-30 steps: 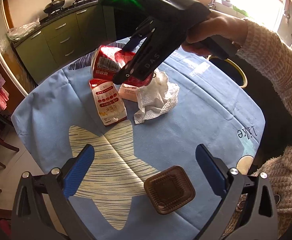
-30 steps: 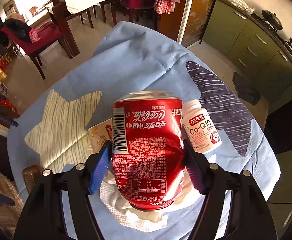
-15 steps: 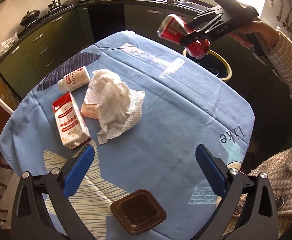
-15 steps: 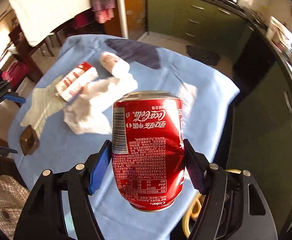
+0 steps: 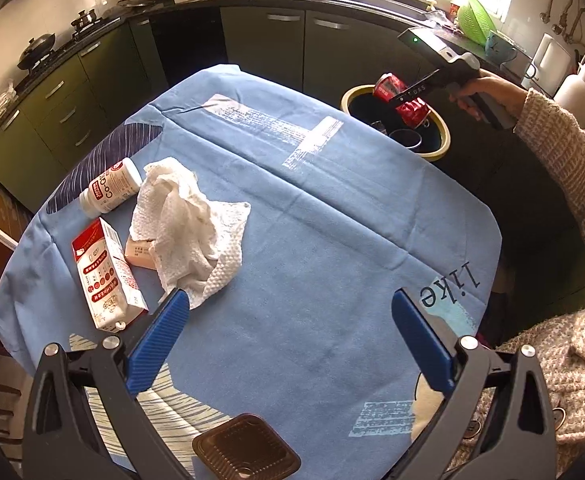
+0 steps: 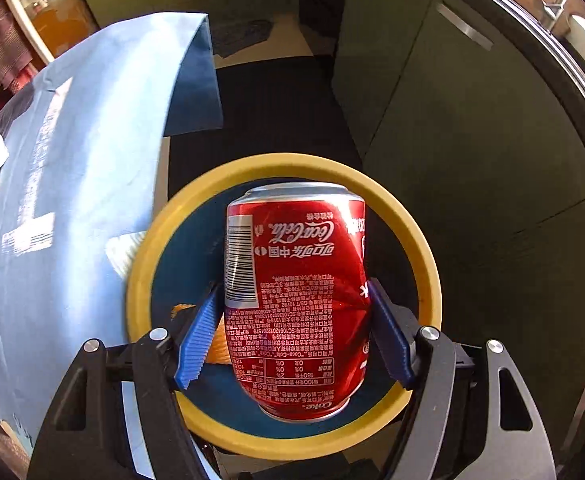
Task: Collect trash
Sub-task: 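Carry the Coca-Cola can over the bin and release it, then grasp the red-and-white milk carton with the left gripper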
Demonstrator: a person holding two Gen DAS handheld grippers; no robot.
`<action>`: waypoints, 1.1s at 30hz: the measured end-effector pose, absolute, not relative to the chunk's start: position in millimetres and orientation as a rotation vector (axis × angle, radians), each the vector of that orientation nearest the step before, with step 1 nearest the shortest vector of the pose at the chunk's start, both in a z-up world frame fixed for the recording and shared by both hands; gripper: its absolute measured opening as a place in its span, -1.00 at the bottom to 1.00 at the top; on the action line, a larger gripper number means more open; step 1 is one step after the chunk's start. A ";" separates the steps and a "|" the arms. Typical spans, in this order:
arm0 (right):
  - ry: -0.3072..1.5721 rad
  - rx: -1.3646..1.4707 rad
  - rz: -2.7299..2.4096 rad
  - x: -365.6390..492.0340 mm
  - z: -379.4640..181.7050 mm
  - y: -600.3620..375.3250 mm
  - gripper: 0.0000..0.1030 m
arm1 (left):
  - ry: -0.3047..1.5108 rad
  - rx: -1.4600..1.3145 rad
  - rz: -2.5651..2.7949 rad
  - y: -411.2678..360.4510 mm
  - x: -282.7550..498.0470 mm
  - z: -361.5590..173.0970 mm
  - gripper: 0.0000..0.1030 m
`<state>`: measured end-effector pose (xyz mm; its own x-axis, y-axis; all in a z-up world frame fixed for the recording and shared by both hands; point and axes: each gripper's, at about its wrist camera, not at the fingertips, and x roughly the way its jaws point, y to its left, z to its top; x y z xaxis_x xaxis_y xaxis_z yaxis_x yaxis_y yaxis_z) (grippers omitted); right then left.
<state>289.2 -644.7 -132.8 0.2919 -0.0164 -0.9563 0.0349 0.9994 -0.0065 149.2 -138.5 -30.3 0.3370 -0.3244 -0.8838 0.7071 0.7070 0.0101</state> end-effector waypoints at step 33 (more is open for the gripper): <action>1.214 0.073 0.103 241.7 -101.2 -610.7 0.37 | 1.303 0.137 -0.105 -35.3 327.7 -108.7 0.77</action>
<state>241.7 -610.7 -101.2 0.3459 0.1181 -0.9308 -0.0401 0.9930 0.1111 327.7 -35.3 -108.7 0.2619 0.0001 -0.9651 0.1541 0.9872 0.0419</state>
